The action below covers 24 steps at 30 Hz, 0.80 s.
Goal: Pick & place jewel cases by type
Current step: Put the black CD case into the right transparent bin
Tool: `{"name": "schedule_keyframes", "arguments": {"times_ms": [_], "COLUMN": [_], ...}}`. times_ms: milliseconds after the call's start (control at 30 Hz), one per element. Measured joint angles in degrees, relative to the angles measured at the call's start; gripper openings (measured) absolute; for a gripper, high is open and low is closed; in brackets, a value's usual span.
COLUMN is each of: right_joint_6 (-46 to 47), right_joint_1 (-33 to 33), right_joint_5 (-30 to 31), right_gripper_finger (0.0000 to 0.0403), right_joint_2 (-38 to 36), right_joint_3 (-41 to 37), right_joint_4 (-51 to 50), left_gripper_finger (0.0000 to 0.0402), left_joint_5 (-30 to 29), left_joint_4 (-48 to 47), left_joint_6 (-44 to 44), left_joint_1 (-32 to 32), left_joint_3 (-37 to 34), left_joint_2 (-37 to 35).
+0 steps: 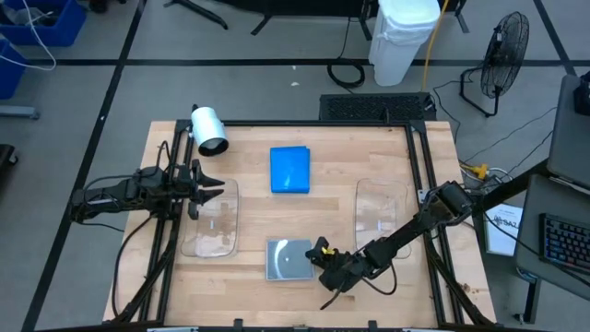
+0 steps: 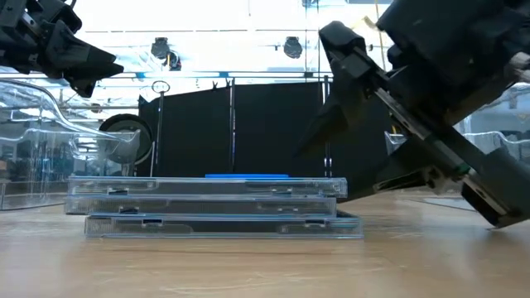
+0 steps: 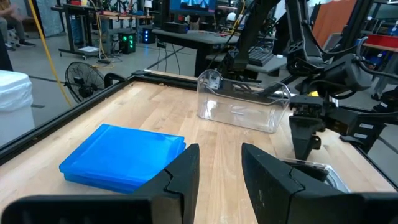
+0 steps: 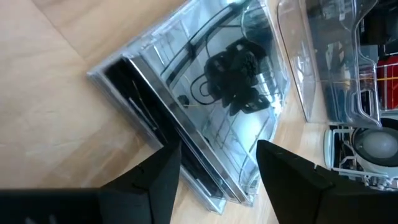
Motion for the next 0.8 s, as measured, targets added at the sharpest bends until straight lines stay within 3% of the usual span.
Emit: {"name": "schedule_keyframes", "arguments": {"times_ms": [467, 700, 800], "right_joint_6": [0.15, 0.55, 0.59], "right_joint_1": [-0.09, -0.26, -0.51], "right_joint_5": [-0.07, -0.04, 0.0], "right_gripper_finger": [0.02, 0.0197, 0.0196], "right_joint_2": [-0.04, -0.04, -0.04], "right_joint_3": [0.0, 0.0, 0.0], "right_joint_4": [2.08, 2.08, 2.08], "left_gripper_finger": [0.0124, 0.0124, 0.0124], "left_joint_5": [-1.58, -1.56, -4.31], "left_joint_4": [5.56, 10.44, 12.56], "left_joint_6": [3.31, -6.28, -9.66], "left_joint_1": [0.01, 0.0, 0.01], "left_joint_3": [0.02, 0.02, 0.04], "left_joint_2": [-0.02, -0.02, 0.13]}}
